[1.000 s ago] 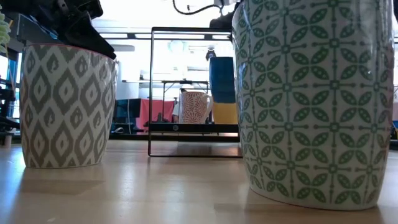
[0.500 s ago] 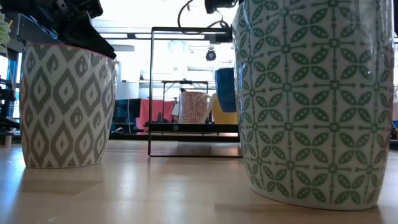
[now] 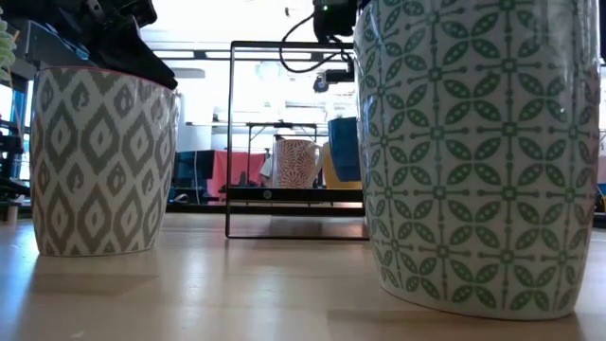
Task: Place coffee mugs
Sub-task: Put the blue cup on the shelf
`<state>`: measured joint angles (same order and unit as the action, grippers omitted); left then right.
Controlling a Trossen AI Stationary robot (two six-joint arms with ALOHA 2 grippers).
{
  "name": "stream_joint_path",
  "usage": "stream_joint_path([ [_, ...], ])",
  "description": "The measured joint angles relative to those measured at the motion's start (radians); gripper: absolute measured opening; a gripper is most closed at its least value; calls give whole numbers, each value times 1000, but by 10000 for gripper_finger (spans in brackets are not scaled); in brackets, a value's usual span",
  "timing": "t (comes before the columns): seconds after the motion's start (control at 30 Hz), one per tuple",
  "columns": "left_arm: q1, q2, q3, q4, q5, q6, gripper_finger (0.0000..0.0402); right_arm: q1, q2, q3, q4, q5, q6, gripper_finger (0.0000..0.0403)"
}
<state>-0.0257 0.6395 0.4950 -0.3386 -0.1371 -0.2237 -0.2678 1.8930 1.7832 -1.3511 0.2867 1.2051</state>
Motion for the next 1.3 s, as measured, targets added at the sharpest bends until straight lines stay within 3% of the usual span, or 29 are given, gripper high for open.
stream_joint_path([
  [0.3, 0, 0, 0, 2, -1, 0, 85, -14, 30, 0, 24, -37, -59, 0],
  [1.3, 0, 0, 0, 6, -1, 10, 85, -16, 34, 0, 34, -9, -65, 0],
])
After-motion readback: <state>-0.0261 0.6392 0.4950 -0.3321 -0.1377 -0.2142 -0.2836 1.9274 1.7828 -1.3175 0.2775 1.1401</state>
